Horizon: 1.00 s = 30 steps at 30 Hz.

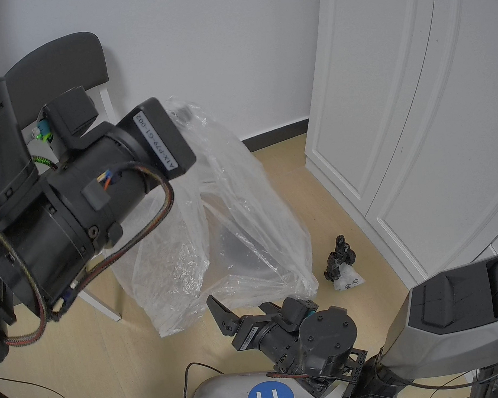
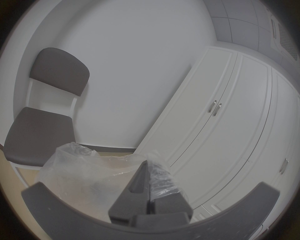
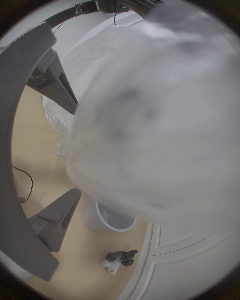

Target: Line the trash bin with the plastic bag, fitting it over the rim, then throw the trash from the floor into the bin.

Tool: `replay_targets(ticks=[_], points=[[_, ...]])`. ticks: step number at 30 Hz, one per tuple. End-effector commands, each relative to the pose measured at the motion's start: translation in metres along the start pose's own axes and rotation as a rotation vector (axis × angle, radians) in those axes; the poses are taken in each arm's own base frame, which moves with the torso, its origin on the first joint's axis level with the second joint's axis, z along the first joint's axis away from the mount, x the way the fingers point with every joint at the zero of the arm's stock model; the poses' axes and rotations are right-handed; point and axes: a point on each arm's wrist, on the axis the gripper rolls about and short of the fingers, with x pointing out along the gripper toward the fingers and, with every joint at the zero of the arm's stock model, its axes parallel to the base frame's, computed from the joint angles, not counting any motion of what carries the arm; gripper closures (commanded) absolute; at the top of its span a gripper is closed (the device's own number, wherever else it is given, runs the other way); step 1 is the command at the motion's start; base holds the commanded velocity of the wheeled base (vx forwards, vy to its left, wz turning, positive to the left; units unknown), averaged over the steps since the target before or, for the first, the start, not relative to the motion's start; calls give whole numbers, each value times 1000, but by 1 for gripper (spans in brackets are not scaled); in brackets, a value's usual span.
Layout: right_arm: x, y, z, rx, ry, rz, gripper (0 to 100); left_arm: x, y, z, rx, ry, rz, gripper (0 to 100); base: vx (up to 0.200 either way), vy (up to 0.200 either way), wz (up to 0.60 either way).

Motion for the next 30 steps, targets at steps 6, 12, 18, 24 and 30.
replay_targets(ticks=[6, 12, 18, 24, 30], points=[[2, 2, -9, 2, 4, 13, 0, 0, -7, 5, -18, -31, 18, 100, 0, 0, 0], [4, 8, 9, 15, -64, 8, 0, -3, -10, 12, -33, -54, 11, 100, 0, 0, 0], [5, 7, 30, 21, -120, 3, 0, -4, -14, 16, -45, -80, 39, 100, 0, 0, 0], [5, 3, 53, 19, -172, -1, 0, -5, -14, 17, -47, -83, 38, 100, 0, 0, 0], [12, -13, 63, 10, -191, -30, 0, -7, -15, 23, -57, -100, 36, 100, 0, 0, 0]])
